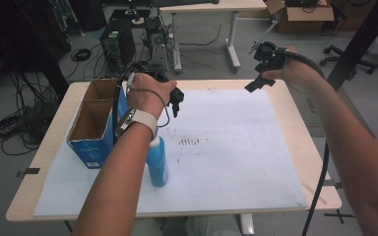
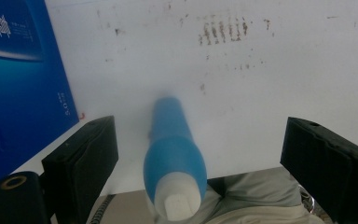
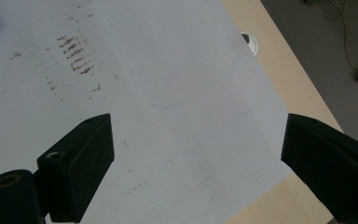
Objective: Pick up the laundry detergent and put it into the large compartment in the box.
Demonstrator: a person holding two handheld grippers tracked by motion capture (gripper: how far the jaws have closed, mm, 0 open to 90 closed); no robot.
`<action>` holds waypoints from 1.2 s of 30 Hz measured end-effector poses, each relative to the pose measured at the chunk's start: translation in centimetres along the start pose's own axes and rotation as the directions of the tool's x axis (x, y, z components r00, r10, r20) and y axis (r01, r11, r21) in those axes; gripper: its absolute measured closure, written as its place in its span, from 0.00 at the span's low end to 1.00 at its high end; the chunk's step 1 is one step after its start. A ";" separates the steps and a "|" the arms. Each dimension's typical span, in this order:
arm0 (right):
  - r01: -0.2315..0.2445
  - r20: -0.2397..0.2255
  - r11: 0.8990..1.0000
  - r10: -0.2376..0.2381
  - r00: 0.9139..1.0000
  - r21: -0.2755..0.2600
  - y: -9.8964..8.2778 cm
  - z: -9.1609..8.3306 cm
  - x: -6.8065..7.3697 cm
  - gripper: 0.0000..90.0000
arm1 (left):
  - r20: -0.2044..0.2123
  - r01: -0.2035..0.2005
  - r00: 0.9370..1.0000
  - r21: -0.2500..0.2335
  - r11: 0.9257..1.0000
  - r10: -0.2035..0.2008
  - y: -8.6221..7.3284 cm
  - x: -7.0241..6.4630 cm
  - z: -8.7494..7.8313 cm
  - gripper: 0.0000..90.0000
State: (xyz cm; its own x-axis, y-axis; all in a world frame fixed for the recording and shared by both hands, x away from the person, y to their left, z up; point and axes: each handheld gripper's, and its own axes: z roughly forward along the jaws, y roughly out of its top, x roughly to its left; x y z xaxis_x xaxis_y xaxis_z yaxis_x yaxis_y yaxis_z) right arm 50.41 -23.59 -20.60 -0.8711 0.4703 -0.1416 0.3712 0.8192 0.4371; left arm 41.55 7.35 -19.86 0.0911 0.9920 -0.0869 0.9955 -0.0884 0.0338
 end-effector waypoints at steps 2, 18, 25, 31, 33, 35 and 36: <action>0.002 0.000 1.000 -0.002 1.000 -0.002 0.0 0.0 0.1 0.10 | -0.003 0.000 1.000 -0.002 1.000 0.000 0.0 0.0 -0.2 0.12; 0.004 0.012 1.000 -0.003 1.000 -0.009 -0.5 -0.6 -0.1 0.10 | -0.009 0.003 1.000 -0.033 0.999 -0.004 -0.6 -0.8 -1.2 0.06; 0.011 0.008 1.000 -0.011 1.000 -0.015 -0.7 -0.8 0.1 0.10 | -0.031 0.014 0.999 -0.044 0.999 -0.015 -1.8 -1.6 -2.1 0.06; 0.020 0.003 1.000 -0.020 1.000 -0.019 -0.4 -0.8 0.4 0.10 | -0.045 0.023 0.999 -0.045 0.999 -0.025 -3.0 -1.5 -2.5 0.06; 0.025 0.000 0.999 -0.025 1.000 -0.022 -0.3 -0.8 0.5 0.10 | -0.056 0.031 0.998 -0.041 0.999 -0.033 -3.4 -1.4 -2.4 0.06; 0.029 0.001 0.999 -0.029 1.000 -0.022 -0.2 -0.7 0.6 0.10 | -0.058 0.037 0.998 -0.039 0.999 -0.039 -3.8 -1.3 -2.2 0.06; 0.029 0.000 0.999 -0.029 1.000 -0.024 -0.2 -0.7 0.6 0.10 | -0.061 0.036 0.997 -0.036 0.999 -0.038 -4.0 -1.4 -2.1 0.07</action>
State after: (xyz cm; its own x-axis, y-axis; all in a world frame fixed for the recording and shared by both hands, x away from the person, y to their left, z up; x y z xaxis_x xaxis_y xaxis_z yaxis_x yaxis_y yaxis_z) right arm 49.58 -23.67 -20.17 -0.8813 0.4467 -0.1544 0.3383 0.8244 0.4538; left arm 37.37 6.54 -17.78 0.0517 0.9983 -0.0274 0.9966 -0.0498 0.0662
